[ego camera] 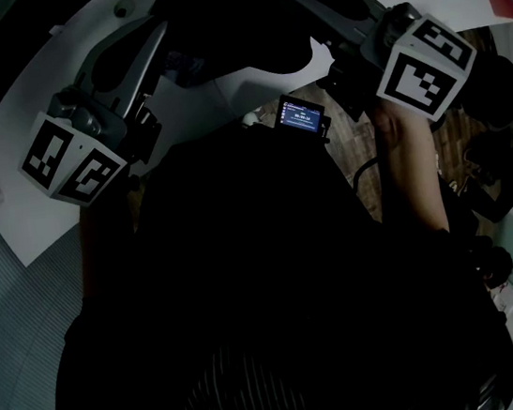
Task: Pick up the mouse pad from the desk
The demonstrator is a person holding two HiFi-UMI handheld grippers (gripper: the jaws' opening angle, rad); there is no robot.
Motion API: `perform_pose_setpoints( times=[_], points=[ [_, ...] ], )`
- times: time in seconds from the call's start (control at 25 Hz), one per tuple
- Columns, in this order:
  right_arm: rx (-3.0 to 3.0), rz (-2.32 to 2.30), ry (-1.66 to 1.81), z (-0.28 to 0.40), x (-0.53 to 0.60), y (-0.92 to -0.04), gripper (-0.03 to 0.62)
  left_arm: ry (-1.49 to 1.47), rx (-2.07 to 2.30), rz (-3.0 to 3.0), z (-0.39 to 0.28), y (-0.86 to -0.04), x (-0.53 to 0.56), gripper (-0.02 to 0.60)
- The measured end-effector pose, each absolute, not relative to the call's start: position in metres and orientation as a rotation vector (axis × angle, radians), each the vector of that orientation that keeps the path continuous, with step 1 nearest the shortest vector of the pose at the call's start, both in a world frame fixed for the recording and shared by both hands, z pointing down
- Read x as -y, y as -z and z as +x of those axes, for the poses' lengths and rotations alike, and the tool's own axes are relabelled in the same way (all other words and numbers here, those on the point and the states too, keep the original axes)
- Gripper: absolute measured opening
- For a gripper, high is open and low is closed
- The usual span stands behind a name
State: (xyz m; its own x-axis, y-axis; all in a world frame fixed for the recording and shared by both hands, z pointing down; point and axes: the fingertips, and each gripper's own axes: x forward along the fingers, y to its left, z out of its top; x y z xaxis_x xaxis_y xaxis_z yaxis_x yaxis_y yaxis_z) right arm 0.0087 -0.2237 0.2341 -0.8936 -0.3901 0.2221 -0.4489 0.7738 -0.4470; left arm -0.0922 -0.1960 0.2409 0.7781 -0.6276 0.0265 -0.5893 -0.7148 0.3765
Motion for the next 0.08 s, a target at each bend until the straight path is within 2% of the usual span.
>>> perform_pose_setpoints(
  times=[0.08],
  points=[
    [2.849,0.676,-0.763,0.0077,0.2263,-0.2351,0.018,0.145,0.926,2.603,-0.0926,-0.2431,0.1983,0.008]
  ],
)
